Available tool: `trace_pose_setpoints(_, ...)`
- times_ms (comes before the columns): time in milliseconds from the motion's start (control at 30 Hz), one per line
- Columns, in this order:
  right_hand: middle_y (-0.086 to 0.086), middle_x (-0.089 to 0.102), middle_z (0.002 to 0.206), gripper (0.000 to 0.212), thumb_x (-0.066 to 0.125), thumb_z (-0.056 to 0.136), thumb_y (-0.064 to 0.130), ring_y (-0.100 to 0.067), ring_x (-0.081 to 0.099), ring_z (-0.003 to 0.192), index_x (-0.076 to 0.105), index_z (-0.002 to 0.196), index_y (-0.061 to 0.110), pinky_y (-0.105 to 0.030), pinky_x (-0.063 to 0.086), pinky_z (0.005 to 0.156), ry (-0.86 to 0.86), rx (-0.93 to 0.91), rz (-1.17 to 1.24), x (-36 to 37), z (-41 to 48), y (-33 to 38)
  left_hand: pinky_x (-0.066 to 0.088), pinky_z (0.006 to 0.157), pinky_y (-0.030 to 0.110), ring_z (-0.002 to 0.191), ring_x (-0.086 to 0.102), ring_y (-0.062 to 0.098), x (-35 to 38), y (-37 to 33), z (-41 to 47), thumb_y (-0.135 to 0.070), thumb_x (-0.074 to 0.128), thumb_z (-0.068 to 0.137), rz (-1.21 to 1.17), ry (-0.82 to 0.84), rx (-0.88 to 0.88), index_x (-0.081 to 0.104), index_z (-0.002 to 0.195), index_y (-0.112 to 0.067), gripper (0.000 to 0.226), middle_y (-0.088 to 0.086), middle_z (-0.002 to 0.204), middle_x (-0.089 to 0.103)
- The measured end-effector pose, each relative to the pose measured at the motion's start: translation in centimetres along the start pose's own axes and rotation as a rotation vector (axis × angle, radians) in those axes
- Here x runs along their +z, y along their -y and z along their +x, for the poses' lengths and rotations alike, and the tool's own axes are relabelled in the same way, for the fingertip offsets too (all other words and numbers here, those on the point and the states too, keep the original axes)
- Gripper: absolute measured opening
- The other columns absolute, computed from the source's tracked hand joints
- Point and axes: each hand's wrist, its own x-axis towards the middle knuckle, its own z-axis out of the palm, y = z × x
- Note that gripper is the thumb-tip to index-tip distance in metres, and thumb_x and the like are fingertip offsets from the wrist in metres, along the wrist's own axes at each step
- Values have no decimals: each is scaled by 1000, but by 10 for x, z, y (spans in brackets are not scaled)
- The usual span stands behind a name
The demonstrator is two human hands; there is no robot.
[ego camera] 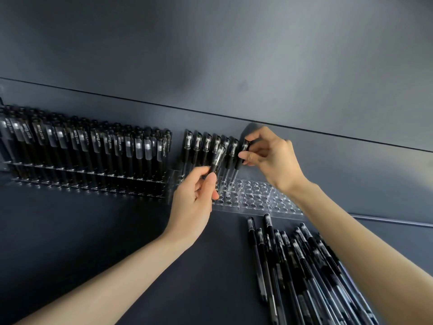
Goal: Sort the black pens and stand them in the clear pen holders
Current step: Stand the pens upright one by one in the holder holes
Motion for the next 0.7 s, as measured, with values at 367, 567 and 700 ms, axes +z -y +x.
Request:
trace_pose_setpoints(367, 9, 66, 75, 11, 67, 87, 19, -8, 62, 71, 59, 95, 22, -13, 48, 68, -159, -8, 5, -2, -34, 4, 35, 46, 19, 46, 44, 10, 4, 0, -5, -19, 53, 95, -9, 104, -28, 60, 102, -22, 10, 1, 67, 62)
trace_pose_setpoints(567, 6, 67, 65, 21, 70, 82, 9, -8, 64, 68, 59, 98, 16, -20, 51, 72, -59, 81, 371, 1, -51, 12, 31, 47, 21, 51, 41, 12, 13, -3, -13, -14, 49, 96, -12, 218, -58, 62, 98, -16, 13, -4, 65, 60)
trace_pose_setpoints(700, 7, 64, 62, 21, 66, 84, 0, -12, 63, 66, 58, 97, 14, -28, 56, 75, -159, 105, 515, -3, -54, 11, 47, 52, 25, 54, 55, 11, 13, -6, -15, -11, 49, 97, -6, 244, -83, 63, 97, -17, 16, 0, 72, 66)
